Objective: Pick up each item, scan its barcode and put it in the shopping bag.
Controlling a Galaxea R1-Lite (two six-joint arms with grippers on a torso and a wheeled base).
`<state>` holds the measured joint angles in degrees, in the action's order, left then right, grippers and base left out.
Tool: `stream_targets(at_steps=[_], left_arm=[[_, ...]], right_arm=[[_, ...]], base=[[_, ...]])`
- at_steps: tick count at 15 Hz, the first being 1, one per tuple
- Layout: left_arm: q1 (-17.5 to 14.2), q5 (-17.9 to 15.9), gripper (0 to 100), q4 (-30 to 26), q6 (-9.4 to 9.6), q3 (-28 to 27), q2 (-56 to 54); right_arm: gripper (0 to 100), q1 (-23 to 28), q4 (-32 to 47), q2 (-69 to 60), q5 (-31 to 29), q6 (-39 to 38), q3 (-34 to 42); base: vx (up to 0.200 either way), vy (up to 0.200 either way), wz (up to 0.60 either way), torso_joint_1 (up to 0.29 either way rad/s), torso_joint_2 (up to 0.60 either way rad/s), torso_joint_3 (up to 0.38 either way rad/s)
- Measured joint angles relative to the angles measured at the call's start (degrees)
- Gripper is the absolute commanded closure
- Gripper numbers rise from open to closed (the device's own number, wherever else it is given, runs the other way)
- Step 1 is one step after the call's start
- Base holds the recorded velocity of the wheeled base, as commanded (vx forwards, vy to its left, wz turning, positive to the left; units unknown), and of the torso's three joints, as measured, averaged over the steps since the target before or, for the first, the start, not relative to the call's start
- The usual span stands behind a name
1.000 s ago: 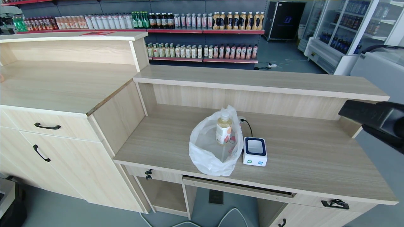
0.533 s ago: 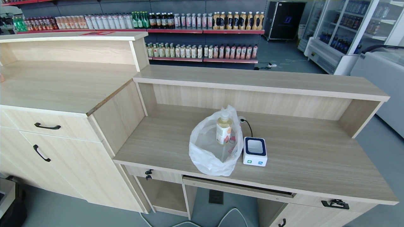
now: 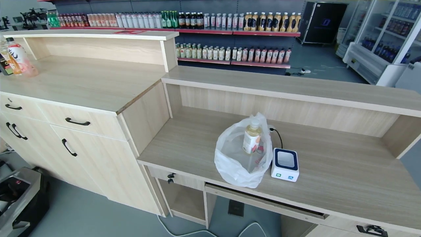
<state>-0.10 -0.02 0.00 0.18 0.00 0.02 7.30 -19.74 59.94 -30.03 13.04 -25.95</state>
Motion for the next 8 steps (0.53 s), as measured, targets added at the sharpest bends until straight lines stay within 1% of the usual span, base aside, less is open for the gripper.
stream_targets(at_steps=[1,2,5,6,8], left_arm=[[0.0,0.0,0,0.0,0.00,0.0,0.0],[0.0,0.0,0,0.0,0.00,0.0,0.0],[0.0,0.0,0,0.0,0.00,0.0,0.0],[0.0,0.0,0,0.0,0.00,0.0,0.0],[0.0,0.0,0,0.0,-0.02,0.0,0.0]], right_arm=[[100,0.2,1.2,0.2,0.2,-0.3,-0.3],[100,0.3,2.3,0.4,1.9,-0.8,-0.6],[100,0.7,1.7,1.2,10.5,-3.9,-2.0],[100,1.0,1.6,2.1,14.6,-5.8,-2.8],[100,3.0,0.7,4.9,24.7,-10.7,-4.2]], base=[[0.000,0.000,0.60,0.007,0.00,0.007],[0.000,0.000,0.60,-0.002,0.00,0.002],[0.000,0.000,0.60,0.002,0.00,0.002],[0.000,0.000,0.00,0.000,0.00,0.000],[0.000,0.000,0.00,0.000,0.00,0.000]])
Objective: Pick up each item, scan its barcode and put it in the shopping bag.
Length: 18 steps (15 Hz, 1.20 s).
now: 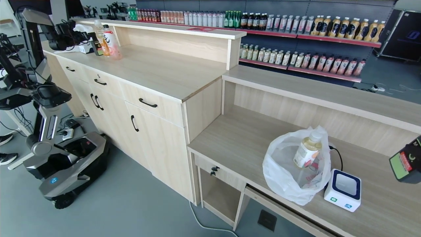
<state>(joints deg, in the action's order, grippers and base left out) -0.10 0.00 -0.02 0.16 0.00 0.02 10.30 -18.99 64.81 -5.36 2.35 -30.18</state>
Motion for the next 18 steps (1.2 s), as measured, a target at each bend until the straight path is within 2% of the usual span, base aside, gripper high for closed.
stream_targets(at_steps=[2,4,7,9,12,16,18], left_arm=[[0.1,0.0,0,0.0,0.02,0.0,0.0],[0.0,0.0,0,0.0,0.02,0.0,0.0],[0.0,0.0,0,0.0,0.02,0.0,0.0],[0.0,0.0,0,0.0,0.02,0.0,0.0],[0.0,0.0,0,0.0,0.02,0.0,0.0],[0.0,0.0,0,0.0,0.00,0.0,0.0],[0.0,0.0,0,0.0,0.02,0.0,0.0]], right_arm=[[100,5.4,-1.8,4.1,7.1,-2.2,-0.5],[100,9.0,-7.2,10.4,13.2,-4.5,-0.3],[100,14.4,-15.5,21.0,26.2,-5.7,-1.2],[100,18.0,-16.6,27.1,35.8,-4.8,-3.5],[100,23.2,-16.9,34.0,48.7,1.5,-4.9],[100,28.7,-13.7,38.3,58.3,10.9,-3.0],[100,30.0,-12.7,39.6,61.2,12.5,-3.4]], base=[[0.000,0.000,0.00,0.000,0.00,0.000],[0.000,0.000,0.00,0.000,0.00,0.000],[0.000,0.000,0.00,0.000,0.00,0.000],[0.000,0.000,0.00,0.000,0.00,0.000],[0.000,0.000,0.00,0.000,0.00,0.000],[0.000,0.000,0.00,0.000,0.00,0.000],[0.000,0.000,0.00,0.000,0.00,0.000]])
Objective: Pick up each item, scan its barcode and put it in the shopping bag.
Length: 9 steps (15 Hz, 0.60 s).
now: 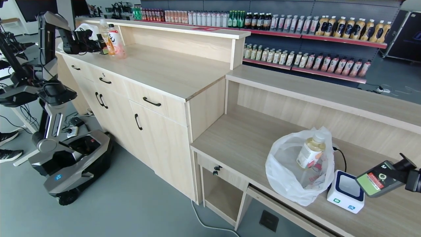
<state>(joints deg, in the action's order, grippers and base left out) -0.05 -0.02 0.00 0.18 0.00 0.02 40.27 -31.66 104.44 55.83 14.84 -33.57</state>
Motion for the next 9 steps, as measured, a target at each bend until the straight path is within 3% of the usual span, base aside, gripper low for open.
stream_targets(at_steps=[9], left_arm=[[0.0,0.0,0,0.0,0.00,0.0,0.0]], right_arm=[[100,0.2,-0.3,5.3,0.4,0.9,-2.1]], base=[[0.000,0.000,0.00,0.000,0.00,0.000]])
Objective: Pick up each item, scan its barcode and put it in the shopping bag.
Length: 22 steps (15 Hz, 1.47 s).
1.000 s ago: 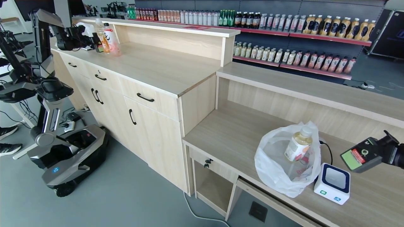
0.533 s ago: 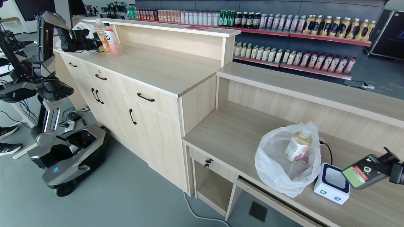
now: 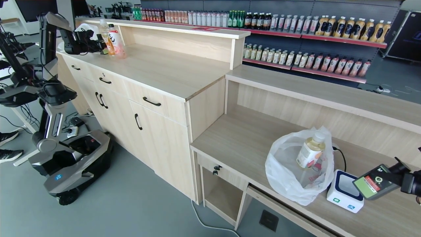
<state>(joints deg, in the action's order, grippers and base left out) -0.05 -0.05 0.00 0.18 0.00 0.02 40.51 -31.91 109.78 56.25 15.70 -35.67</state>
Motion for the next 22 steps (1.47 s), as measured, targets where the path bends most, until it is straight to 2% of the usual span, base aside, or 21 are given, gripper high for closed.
stream_targets(at_steps=[6,22], left_arm=[[0.0,0.0,0,0.0,0.00,0.0,0.0],[0.0,0.0,0,0.0,0.00,0.0,0.0]], right_arm=[[100,0.1,-2.4,3.1,0.1,0.0,-1.5],[100,-6.1,-6.4,14.1,0.0,-0.1,-8.7]], base=[[0.000,0.000,0.00,0.000,0.00,0.000],[0.000,0.000,0.00,0.000,0.00,0.000]])
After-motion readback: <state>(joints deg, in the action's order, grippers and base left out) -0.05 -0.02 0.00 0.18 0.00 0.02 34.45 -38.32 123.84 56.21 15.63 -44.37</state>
